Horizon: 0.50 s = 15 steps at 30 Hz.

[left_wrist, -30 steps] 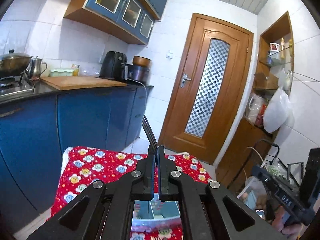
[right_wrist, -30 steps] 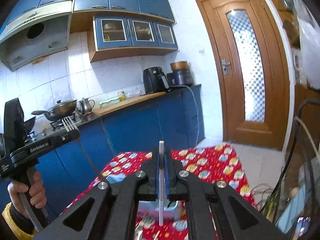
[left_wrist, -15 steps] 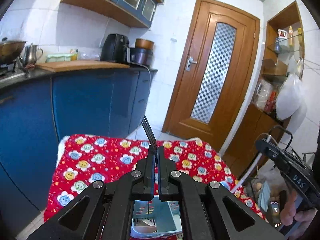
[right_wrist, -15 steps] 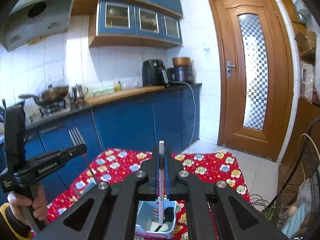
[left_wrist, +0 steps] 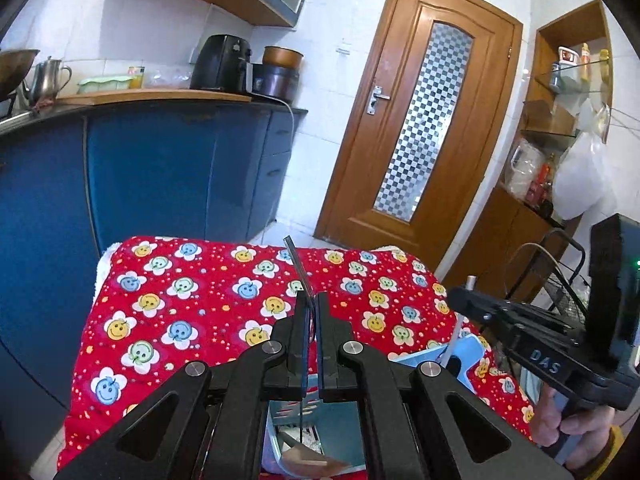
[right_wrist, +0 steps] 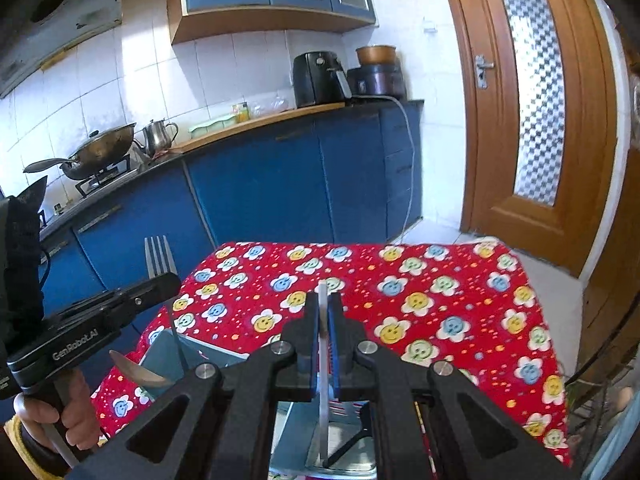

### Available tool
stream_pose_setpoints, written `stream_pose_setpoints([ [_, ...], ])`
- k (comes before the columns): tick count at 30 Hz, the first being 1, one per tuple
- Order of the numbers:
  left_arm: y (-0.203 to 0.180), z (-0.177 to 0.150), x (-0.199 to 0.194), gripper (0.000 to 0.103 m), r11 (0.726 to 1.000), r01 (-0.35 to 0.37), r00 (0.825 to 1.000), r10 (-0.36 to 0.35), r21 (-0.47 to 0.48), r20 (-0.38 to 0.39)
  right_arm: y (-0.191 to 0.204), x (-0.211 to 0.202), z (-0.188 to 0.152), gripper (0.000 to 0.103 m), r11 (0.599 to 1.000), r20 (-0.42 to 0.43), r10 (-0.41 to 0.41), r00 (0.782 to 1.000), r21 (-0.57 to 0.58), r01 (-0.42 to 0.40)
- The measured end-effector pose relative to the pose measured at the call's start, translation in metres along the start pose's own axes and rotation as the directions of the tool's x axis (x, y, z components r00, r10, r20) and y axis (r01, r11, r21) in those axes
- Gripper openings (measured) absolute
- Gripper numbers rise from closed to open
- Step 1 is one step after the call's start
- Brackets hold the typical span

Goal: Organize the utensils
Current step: 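Carry the fork and chopstick over the caddy with both tools, then open the left tool to drop the fork while the right tool releases the chopstick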

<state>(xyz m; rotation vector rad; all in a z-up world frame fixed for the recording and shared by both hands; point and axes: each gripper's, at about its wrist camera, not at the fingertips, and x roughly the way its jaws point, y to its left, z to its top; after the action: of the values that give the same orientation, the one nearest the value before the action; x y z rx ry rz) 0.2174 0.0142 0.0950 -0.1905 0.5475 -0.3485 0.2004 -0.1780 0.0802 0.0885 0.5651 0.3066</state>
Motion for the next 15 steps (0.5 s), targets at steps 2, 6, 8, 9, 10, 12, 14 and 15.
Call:
stream_pose_setpoints([
  [2,0.0,-0.002,0.0,0.005,1.0,-0.005,1.0,0.005,-0.002,-0.009,-0.001,0.002,-0.002,0.008,1.0,0.002,0.028,1.0,0.012,-0.028],
  [6,0.001,-0.002,-0.005,0.031,0.999,-0.029,0.999,0.029,-0.014,-0.014,0.001,0.001,-0.002,0.011,0.994,0.006,0.096,0.995,0.045,-0.096],
  [8,0.001,-0.001,-0.01,0.036,0.999,-0.034,0.999,0.034,-0.017,-0.005,0.004,-0.002,-0.001,0.016,0.994,0.017,0.103,0.995,0.045,-0.103],
  [9,0.0,-0.001,-0.013,0.036,0.999,-0.032,0.999,0.032,-0.016,0.0,0.006,-0.006,-0.001,0.018,0.993,0.028,0.105,0.994,0.041,-0.106],
  [10,-0.001,0.0,-0.017,0.036,1.0,-0.029,1.0,0.029,-0.013,0.004,0.007,-0.01,0.0,0.02,0.993,0.039,0.106,0.994,0.039,-0.108],
  [12,-0.004,0.002,-0.023,0.037,1.0,-0.022,1.0,0.022,-0.007,0.009,0.009,-0.018,0.002,0.022,0.993,0.057,0.108,0.993,0.037,-0.11],
  [14,-0.008,0.002,-0.031,0.039,1.0,-0.016,1.0,0.016,-0.001,0.013,0.012,-0.03,0.003,0.023,0.993,0.079,0.106,0.991,0.035,-0.109],
  [15,-0.01,0.002,-0.034,0.039,1.0,-0.013,1.0,0.013,0.002,0.014,0.013,-0.033,0.004,0.023,0.994,0.084,0.104,0.991,0.034,-0.107],
])
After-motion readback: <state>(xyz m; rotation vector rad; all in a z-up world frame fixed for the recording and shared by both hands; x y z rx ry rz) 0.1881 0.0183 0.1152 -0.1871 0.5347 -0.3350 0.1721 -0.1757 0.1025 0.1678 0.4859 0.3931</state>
